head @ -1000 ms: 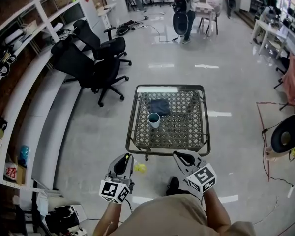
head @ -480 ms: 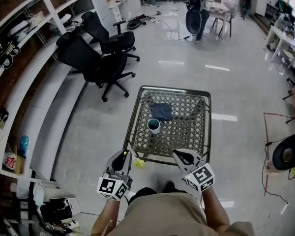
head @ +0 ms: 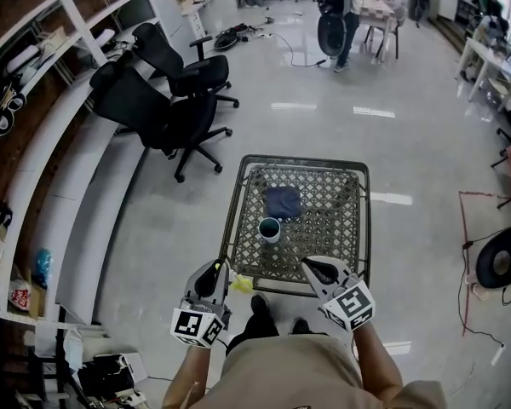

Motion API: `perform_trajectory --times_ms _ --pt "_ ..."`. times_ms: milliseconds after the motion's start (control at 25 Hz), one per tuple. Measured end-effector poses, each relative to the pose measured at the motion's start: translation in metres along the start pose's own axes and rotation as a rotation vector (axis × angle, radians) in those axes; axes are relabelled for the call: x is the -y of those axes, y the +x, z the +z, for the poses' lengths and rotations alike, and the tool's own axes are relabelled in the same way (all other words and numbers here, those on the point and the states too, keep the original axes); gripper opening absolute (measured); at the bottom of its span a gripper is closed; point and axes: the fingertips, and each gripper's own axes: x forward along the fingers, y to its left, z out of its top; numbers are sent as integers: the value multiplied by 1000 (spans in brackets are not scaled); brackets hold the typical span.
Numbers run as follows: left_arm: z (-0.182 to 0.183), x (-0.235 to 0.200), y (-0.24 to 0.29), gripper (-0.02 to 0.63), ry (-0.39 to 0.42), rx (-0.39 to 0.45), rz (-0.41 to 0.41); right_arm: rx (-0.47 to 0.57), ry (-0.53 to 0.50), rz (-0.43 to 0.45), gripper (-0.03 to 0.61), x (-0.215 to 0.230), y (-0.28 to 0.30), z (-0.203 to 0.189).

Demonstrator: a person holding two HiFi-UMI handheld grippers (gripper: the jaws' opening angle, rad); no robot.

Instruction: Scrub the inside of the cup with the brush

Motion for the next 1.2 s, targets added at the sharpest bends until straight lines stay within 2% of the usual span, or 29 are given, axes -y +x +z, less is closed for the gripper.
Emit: perform_trajectory --times_ms 400,720,960,1200 --pt "11 -54 57 52 27 1 -157 -8 -24 -124 15 27 64 27" --pt "6 -94 82 52 37 -10 -283 -18 -49 -221 15 34 107 37" --pt "3 -108 93 52 6 -2 -319 -39 -43 -274 15 35 111 31" --pt "6 -109 99 52 -12 0 -304 -46 -40 -264 15 39 110 35"
